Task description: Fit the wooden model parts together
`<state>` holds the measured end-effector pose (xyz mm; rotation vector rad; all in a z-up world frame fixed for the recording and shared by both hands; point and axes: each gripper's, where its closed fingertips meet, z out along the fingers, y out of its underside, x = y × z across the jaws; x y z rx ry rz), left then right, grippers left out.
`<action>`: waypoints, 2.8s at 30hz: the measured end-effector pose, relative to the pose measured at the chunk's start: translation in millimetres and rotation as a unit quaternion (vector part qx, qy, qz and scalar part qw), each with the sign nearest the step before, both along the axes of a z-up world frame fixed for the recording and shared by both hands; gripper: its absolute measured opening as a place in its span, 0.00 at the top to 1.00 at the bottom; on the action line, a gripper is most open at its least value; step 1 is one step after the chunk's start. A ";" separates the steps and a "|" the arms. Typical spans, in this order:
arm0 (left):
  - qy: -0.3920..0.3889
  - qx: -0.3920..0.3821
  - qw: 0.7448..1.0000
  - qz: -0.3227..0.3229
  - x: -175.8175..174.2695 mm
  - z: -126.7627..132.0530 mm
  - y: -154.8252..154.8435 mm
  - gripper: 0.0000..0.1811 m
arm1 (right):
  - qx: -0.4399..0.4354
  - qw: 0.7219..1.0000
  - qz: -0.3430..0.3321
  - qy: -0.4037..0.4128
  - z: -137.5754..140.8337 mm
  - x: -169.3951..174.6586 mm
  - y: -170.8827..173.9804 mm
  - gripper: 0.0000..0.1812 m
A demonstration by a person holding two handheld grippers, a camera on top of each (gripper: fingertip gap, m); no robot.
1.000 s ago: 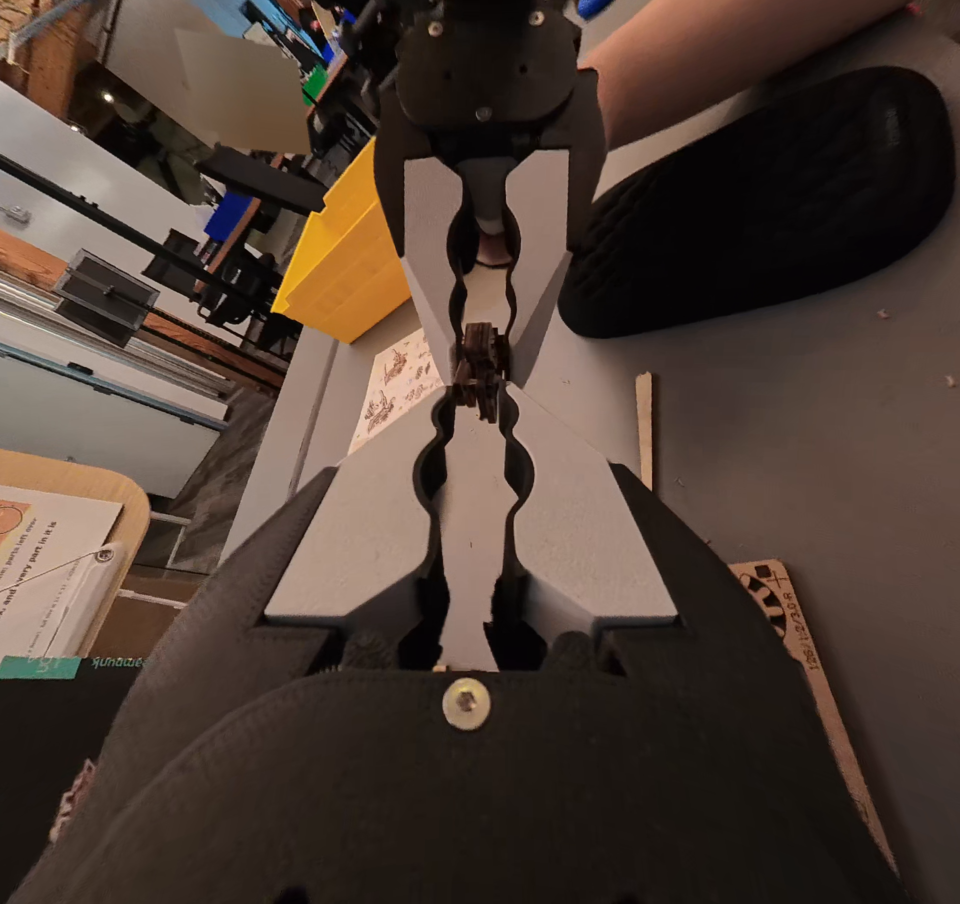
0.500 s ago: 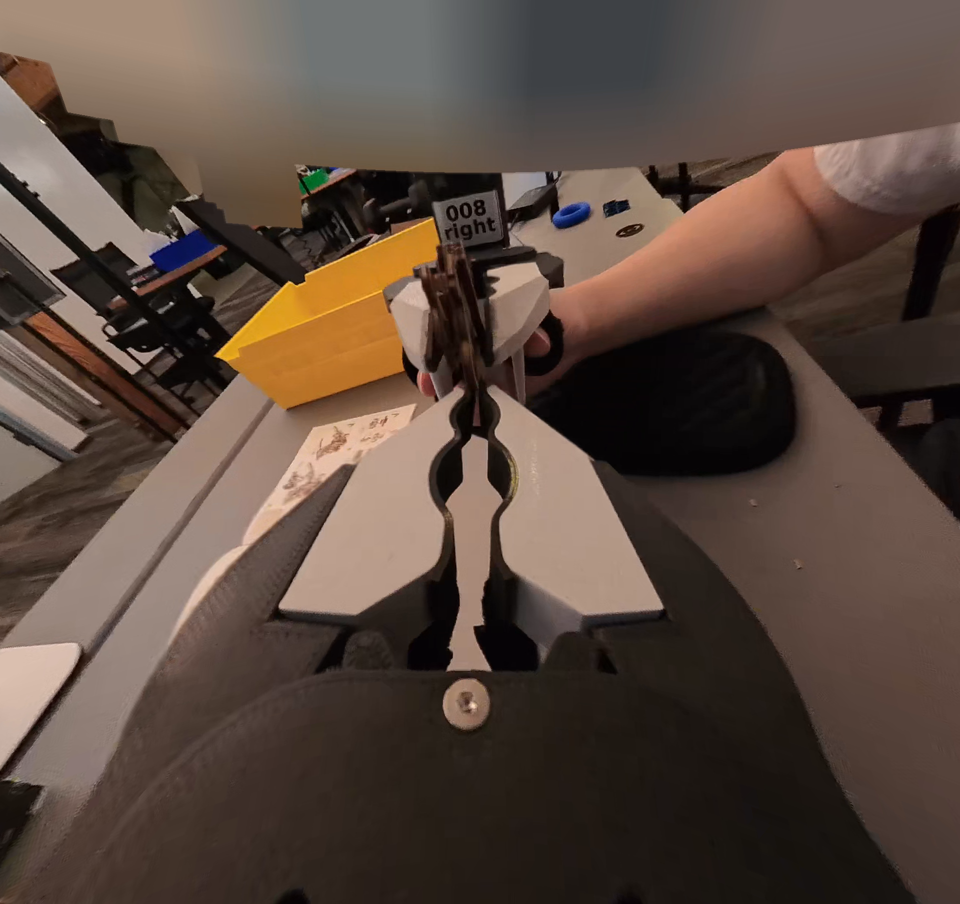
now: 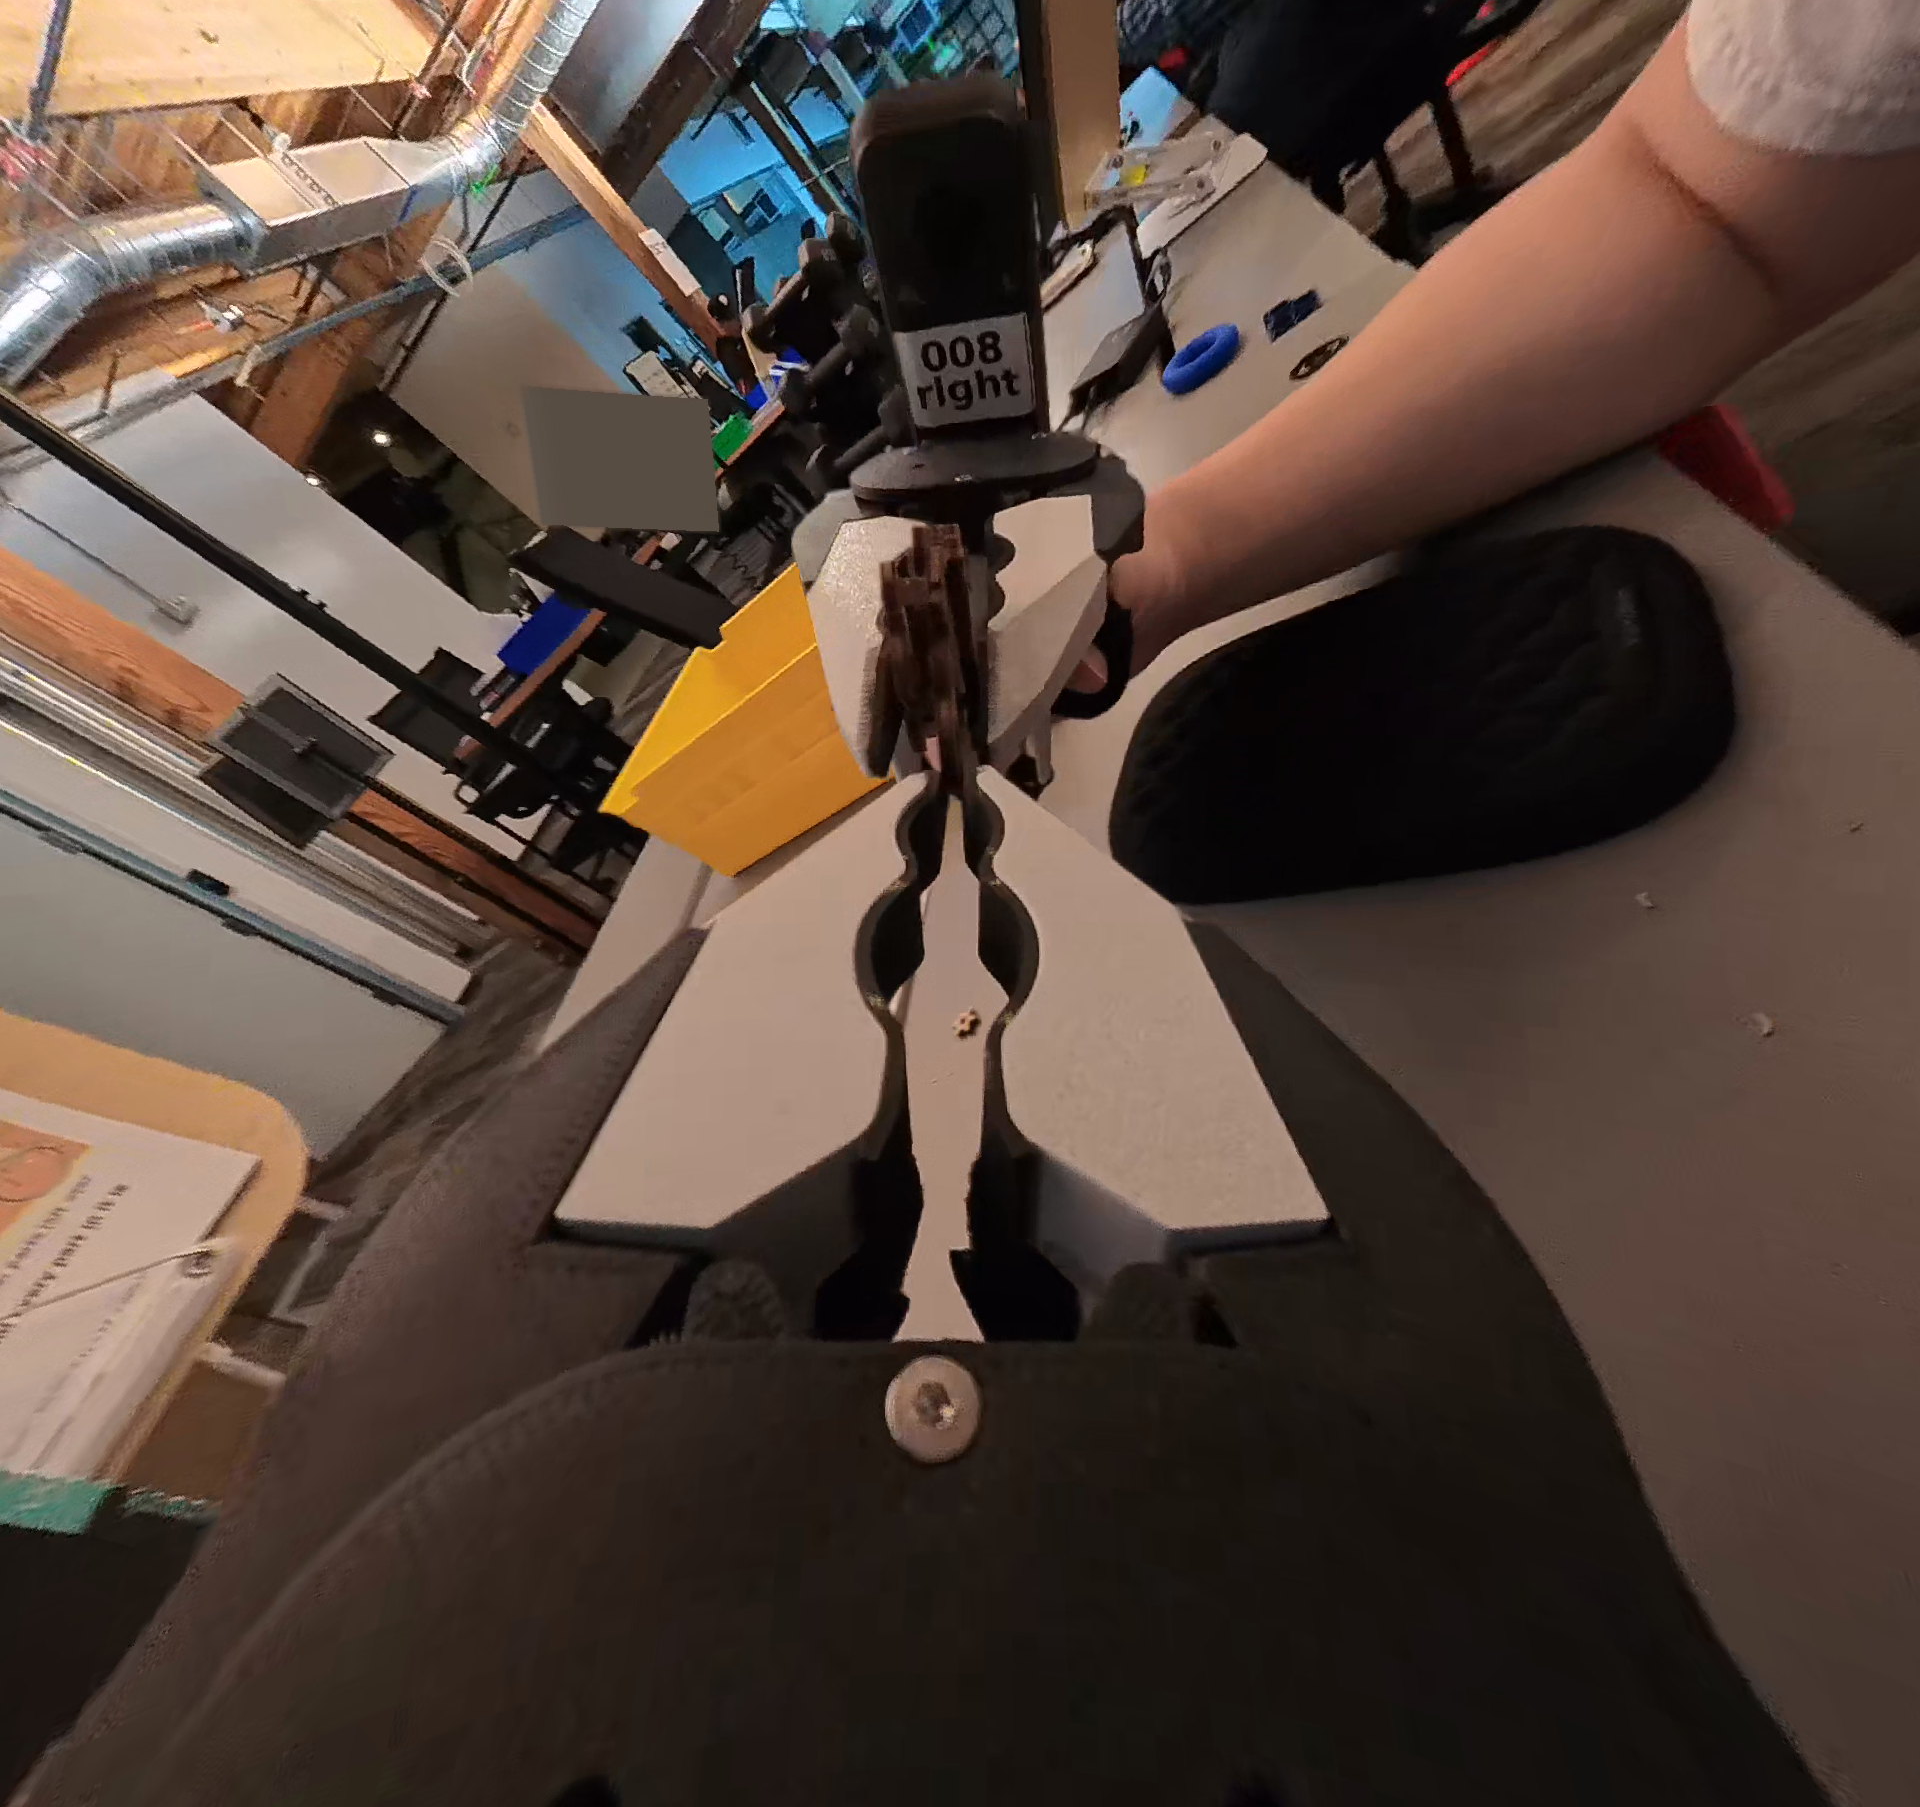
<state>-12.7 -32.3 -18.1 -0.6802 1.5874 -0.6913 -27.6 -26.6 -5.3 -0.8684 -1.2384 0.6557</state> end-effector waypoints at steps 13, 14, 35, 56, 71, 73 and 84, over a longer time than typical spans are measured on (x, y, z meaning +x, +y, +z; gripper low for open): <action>0.088 -0.002 0.994 0.057 -0.4 -29.3 30.6 1.00 | 0.018 0.971 -0.156 -0.178 -25.1 7.3 26.0 0.92; 0.098 0.002 0.993 0.064 -0.8 -32.8 33.6 1.00 | 0.007 0.965 -0.169 -0.199 -29.5 7.8 27.8 0.92; 0.244 0.072 0.959 0.127 -5.7 -86.3 54.9 0.99 | -0.021 0.870 -0.302 -0.389 -93.5 11.3 56.0 0.96; 0.110 -0.035 0.990 0.083 -4.7 -35.5 50.7 1.00 | -0.054 0.976 -0.166 -0.130 -23.3 18.6 40.7 0.85; 0.027 -0.108 0.994 0.002 -9.9 -2.4 30.2 0.99 | -0.037 0.989 -0.124 -0.077 3.9 10.2 18.3 0.93; 0.016 -0.097 0.995 0.021 -10.2 -0.1 35.6 0.90 | -0.027 0.985 -0.144 -0.093 0.6 9.9 21.5 0.93; 0.033 -0.042 0.999 0.004 -6.0 -4.6 13.6 0.92 | 0.016 0.965 -0.184 -0.187 -23.3 -4.0 21.3 0.93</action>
